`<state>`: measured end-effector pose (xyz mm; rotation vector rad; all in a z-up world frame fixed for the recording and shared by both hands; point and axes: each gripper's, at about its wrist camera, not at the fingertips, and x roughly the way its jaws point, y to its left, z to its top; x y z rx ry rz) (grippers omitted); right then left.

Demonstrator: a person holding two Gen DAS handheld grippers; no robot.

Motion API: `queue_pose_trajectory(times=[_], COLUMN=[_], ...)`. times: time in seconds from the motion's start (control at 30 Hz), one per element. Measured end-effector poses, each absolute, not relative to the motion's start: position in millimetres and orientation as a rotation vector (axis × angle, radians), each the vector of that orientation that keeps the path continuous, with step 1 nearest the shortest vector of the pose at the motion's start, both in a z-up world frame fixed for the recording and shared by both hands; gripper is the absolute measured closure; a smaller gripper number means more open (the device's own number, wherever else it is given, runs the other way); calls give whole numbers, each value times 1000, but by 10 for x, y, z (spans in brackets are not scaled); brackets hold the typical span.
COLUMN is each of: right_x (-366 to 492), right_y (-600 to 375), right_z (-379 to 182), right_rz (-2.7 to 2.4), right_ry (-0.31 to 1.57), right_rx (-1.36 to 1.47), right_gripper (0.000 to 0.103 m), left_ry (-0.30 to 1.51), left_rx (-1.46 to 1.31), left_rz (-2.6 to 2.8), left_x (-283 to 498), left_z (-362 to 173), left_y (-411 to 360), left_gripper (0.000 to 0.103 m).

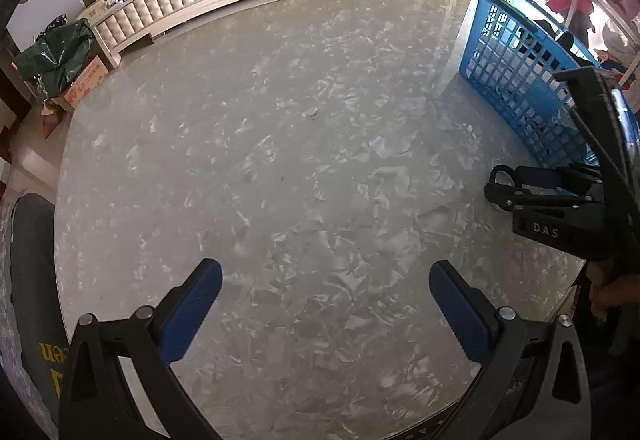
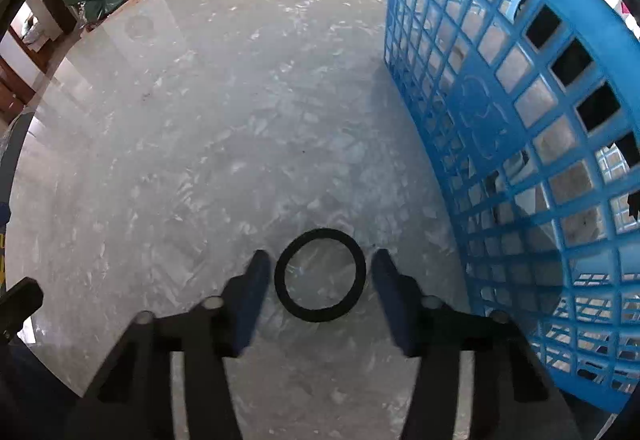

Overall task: Organize soft objects
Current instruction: 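Lower the right gripper onto the black rubber ring and grasp it, then carry the rubber ring into the basket and open the right gripper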

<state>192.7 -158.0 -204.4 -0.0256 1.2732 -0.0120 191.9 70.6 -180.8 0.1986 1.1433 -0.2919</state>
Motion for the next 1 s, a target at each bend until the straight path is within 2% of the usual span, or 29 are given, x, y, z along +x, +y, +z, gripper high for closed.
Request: queue_pose_trajectory(times=[0.27, 0.3, 0.5, 1.0], right_x=[1721, 1708, 1628, 1392], right_y=[-1442, -1419, -1356, -1554], right_z=[-2040, -2049, -2065, -1018], right_rz=[70, 79, 132, 252], right_ry=[1247, 1247, 1260, 1111], right_rx=[-75, -81, -76, -62], right_gripper=[86, 94, 96, 96], left_ry=[1143, 1139, 1117, 1066], left_rx=[195, 195, 184, 179], left_rz=[-298, -297, -300, -333], left_x=[1922, 1915, 1884, 1862], left_z=[-1807, -1797, -1698, -1472], left_y=[657, 651, 623, 357], left_gripper=[0, 0, 0, 0])
